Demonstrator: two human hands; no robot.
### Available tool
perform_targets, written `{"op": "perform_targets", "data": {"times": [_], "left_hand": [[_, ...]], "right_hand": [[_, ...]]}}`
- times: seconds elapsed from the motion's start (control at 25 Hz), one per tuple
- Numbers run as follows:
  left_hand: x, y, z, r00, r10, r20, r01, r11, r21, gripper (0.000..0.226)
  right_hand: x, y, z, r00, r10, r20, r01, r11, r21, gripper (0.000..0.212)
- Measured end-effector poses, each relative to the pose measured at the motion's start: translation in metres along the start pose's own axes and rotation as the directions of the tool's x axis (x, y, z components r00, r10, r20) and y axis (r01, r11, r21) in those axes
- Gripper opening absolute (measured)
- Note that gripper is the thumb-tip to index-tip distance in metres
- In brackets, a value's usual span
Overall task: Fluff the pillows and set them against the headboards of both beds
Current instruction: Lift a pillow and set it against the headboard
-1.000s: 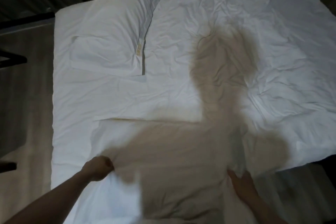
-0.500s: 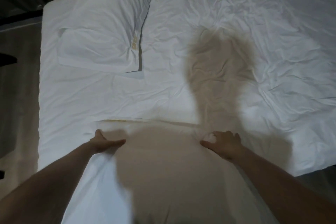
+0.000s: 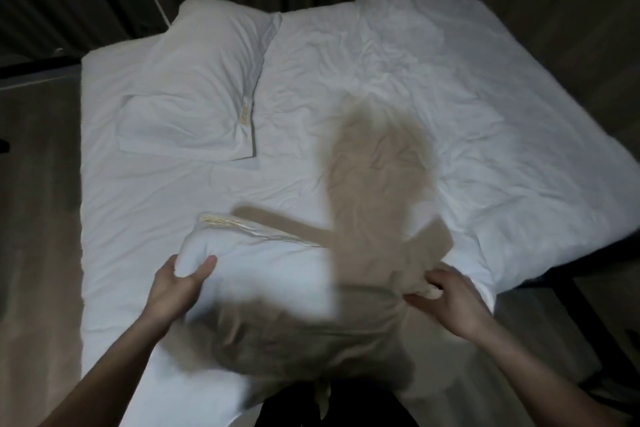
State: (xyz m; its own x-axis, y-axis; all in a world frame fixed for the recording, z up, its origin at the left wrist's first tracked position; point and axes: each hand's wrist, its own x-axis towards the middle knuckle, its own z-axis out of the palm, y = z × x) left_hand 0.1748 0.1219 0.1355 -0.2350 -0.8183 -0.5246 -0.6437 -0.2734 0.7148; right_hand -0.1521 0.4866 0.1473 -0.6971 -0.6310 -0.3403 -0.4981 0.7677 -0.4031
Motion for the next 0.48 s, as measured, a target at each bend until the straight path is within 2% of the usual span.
{"op": "perform_targets", "data": {"times": [0.16, 0.28, 0.48], "left_hand": [[-0.033, 0.065, 0.017, 0.984, 0.168, 0.059, -0.166, 0.986, -0.032, 0.041], [-0.058, 0.124, 0.048, 0.939, 0.326, 0.109, -0.326, 0.945, -0.02, 0.035], [-0.098, 0.198, 0.12, 0.89, 0.442, 0.112, -0.434, 0.897, -0.087, 0.025]], "right_hand": [[-0.031, 0.038, -0.032, 0.987, -0.091, -0.136, 0.087, 0.996, -0.035, 0.05], [-0.044, 0.071, -0.052, 0.964, -0.041, -0.263, 0.03, 0.999, -0.044, 0.064], [-0.07, 0.132, -0.086, 0.968, 0.123, -0.22, -0.086, 0.982, 0.17, 0.062]]}}
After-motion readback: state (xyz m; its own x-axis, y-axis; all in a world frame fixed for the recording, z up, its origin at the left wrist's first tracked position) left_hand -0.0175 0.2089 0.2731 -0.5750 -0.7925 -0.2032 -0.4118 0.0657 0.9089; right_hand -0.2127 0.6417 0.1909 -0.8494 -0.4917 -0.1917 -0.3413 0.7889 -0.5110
